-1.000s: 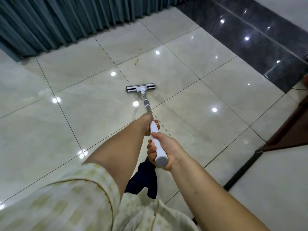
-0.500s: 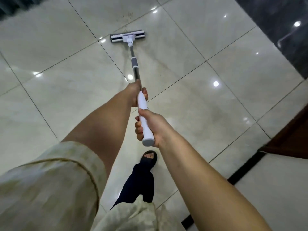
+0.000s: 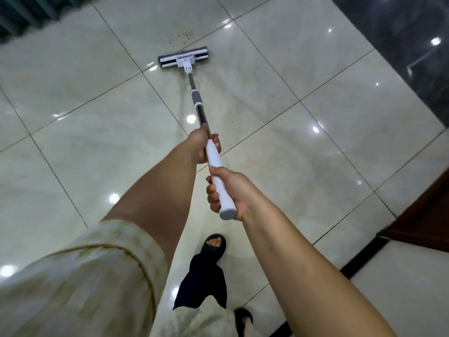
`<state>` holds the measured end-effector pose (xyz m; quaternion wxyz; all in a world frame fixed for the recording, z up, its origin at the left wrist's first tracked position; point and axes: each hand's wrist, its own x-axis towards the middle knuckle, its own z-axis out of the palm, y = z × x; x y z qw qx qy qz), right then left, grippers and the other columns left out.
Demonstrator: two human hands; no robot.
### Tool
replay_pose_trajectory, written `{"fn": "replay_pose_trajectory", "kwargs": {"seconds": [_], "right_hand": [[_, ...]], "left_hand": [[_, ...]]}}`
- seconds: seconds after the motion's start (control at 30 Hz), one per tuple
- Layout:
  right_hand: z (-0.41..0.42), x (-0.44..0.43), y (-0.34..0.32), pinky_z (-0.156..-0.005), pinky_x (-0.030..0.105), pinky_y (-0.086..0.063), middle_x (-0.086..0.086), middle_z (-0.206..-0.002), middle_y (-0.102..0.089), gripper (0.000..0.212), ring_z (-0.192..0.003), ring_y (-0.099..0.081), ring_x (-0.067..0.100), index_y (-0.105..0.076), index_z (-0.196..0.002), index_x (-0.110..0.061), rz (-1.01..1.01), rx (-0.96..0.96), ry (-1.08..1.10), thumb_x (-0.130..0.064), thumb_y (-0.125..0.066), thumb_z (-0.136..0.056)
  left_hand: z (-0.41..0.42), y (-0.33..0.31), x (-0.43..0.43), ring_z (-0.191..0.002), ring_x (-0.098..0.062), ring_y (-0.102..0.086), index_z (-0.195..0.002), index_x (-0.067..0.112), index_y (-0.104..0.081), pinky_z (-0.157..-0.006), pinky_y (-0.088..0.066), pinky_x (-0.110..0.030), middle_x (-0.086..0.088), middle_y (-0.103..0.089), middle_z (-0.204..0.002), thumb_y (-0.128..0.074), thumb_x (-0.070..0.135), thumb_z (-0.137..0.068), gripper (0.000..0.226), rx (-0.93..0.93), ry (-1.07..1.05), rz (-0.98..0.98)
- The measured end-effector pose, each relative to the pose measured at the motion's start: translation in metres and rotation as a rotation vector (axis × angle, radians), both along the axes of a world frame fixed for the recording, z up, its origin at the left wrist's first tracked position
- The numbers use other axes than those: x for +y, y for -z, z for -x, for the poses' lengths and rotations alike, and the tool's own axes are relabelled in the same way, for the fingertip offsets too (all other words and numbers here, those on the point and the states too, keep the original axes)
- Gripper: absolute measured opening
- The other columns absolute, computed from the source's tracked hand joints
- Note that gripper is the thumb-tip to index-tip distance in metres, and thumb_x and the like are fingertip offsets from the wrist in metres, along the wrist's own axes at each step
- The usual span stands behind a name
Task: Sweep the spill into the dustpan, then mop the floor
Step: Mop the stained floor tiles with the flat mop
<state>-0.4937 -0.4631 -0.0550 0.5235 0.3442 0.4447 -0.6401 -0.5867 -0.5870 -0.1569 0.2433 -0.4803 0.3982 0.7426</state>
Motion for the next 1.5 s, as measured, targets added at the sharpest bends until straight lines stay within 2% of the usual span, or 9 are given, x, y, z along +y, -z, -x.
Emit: {"fn": "replay_pose_trajectory", "kwargs": {"seconds": [0.27,0.43,0.63,0.8,0.97,1.13,1.23,1.37,1.5], "right_hand": [[-0.064,0.081,-0.038,-0.036,0.013,-0.034,0.001,-0.055,-0.045,0.025,-0.033,-0.040,0.011,-0.048,-0.078,-0.011,0.016,-0.042,-0.014,-0.030,-0.054,-0.095],[-0.112,0.142,-0.057,-0.035,0.013,-0.033,0.000,-0.053,-0.043,0.026,-0.033,-0.040,0.011,-0.047,-0.076,-0.011,0.044,-0.050,-0.039,-0.028,-0.053,-0.094],[-0.169,0.221,-0.085,-0.033,0.011,-0.033,-0.001,-0.051,-0.044,0.026,-0.032,-0.042,0.010,-0.047,-0.075,-0.011,0.072,-0.091,-0.046,-0.026,-0.054,-0.094],[-0.177,0.250,-0.120,-0.032,0.014,-0.037,0.000,-0.059,-0.046,0.010,-0.034,-0.045,0.010,-0.053,-0.089,-0.013,0.091,-0.081,-0.003,-0.021,-0.058,-0.091],[-0.156,0.244,-0.140,-0.032,0.014,-0.037,0.002,-0.064,-0.048,0.005,-0.038,-0.046,0.009,-0.056,-0.093,-0.018,0.125,-0.022,0.032,-0.013,-0.055,-0.092],[-0.104,0.239,-0.136,-0.031,0.014,-0.035,0.000,-0.059,-0.046,0.006,-0.035,-0.045,0.009,-0.053,-0.094,-0.018,0.130,-0.018,-0.007,-0.013,-0.054,-0.090],[-0.060,0.224,-0.127,-0.031,0.014,-0.036,-0.002,-0.061,-0.047,0.011,-0.037,-0.046,0.008,-0.053,-0.099,-0.019,0.133,-0.026,-0.020,-0.014,-0.056,-0.088],[0.010,0.184,-0.107,-0.032,0.013,-0.035,-0.003,-0.063,-0.045,0.014,-0.036,-0.045,0.008,-0.050,-0.101,-0.017,0.143,-0.015,-0.036,-0.018,-0.056,-0.089],[0.108,0.118,-0.086,-0.032,0.013,-0.033,-0.003,-0.061,-0.043,0.014,-0.034,-0.044,0.008,-0.046,-0.099,-0.014,0.144,-0.012,-0.071,-0.020,-0.055,-0.091]], "left_hand": [[-0.072,-0.034,0.078,-0.031,-0.014,-0.038,-0.097,0.010,-0.040,-0.040,-0.036,-0.013,-0.001,-0.041,-0.062,-0.039,0.043,-0.100,0.033,-0.034,-0.008,-0.013],[-0.126,-0.053,0.137,-0.044,-0.015,-0.039,-0.090,0.010,-0.043,-0.047,-0.037,-0.022,-0.002,-0.045,-0.063,-0.039,0.038,-0.101,0.030,-0.011,-0.008,0.040],[-0.190,-0.074,0.214,-0.043,-0.015,-0.040,-0.104,0.010,-0.041,-0.048,-0.037,-0.020,-0.003,-0.045,-0.064,-0.036,0.036,-0.102,0.026,0.013,-0.014,0.054],[-0.200,-0.102,0.243,-0.037,-0.014,-0.043,-0.103,0.012,-0.041,-0.041,-0.039,-0.015,-0.002,-0.045,-0.059,-0.041,0.036,-0.099,0.024,0.014,-0.040,0.069],[-0.179,-0.123,0.240,-0.027,-0.013,-0.041,-0.094,0.015,-0.044,-0.040,-0.040,-0.015,-0.001,-0.044,-0.044,-0.051,0.058,-0.091,0.044,-0.025,-0.096,0.080],[-0.132,-0.120,0.232,-0.027,-0.014,-0.040,-0.099,0.015,-0.043,-0.037,-0.038,-0.016,-0.001,-0.043,-0.038,-0.045,0.045,-0.097,0.030,-0.026,-0.089,0.085],[-0.091,-0.121,0.218,-0.026,-0.013,-0.039,-0.086,0.012,-0.042,-0.038,-0.038,-0.014,-0.001,-0.041,-0.037,-0.040,0.044,-0.098,0.034,-0.018,-0.103,0.073],[-0.017,-0.106,0.179,-0.026,-0.012,-0.038,-0.085,0.012,-0.040,-0.038,-0.038,-0.013,0.000,-0.042,-0.052,-0.040,0.049,-0.098,0.040,-0.008,-0.138,0.053],[0.082,-0.086,0.111,-0.026,-0.013,-0.039,-0.091,0.011,-0.039,-0.037,-0.038,-0.013,-0.002,-0.042,-0.058,-0.037,0.035,-0.101,0.026,0.034,-0.155,0.062]]}}
